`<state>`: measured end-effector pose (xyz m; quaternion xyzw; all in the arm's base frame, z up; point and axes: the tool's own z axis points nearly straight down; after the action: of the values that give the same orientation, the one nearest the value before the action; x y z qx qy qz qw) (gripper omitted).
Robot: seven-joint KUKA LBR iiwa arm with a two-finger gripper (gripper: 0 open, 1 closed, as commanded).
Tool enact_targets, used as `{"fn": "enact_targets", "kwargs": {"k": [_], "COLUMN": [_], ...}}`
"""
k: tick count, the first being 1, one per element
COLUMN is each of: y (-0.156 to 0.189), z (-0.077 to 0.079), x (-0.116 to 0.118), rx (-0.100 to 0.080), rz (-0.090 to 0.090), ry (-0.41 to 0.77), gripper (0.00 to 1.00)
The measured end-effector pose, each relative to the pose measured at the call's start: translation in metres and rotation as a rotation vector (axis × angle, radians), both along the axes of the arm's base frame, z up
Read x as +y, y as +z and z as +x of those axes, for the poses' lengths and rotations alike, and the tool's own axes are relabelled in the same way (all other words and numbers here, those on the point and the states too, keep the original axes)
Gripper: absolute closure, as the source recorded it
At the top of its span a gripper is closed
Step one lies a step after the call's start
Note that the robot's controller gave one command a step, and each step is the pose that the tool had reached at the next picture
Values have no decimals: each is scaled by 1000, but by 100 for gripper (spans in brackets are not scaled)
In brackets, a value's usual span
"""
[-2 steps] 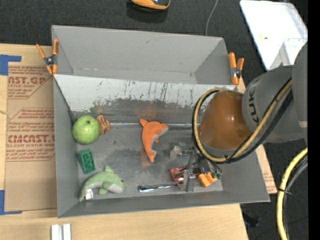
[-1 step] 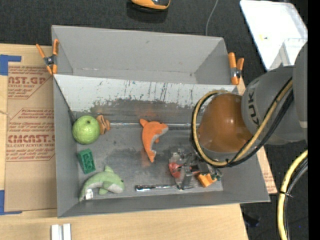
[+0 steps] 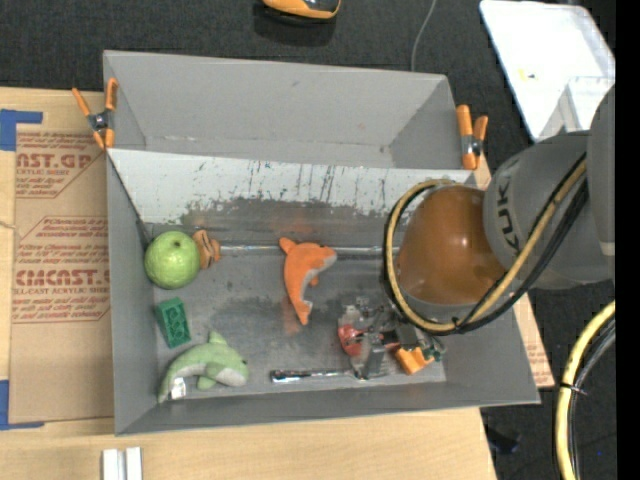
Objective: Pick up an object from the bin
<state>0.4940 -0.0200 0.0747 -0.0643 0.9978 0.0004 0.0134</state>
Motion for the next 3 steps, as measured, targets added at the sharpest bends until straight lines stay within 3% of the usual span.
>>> {"fn": "enact_targets", "kwargs": {"k": [1,2,3], "y": [69,91,23], "z": [10,-10,6], "x": [1,-3,15], "rx": [-1,10,-1], "rz": [0,0,-1], "ry": [-13,-18,41], "gripper": [100,100,100]}}
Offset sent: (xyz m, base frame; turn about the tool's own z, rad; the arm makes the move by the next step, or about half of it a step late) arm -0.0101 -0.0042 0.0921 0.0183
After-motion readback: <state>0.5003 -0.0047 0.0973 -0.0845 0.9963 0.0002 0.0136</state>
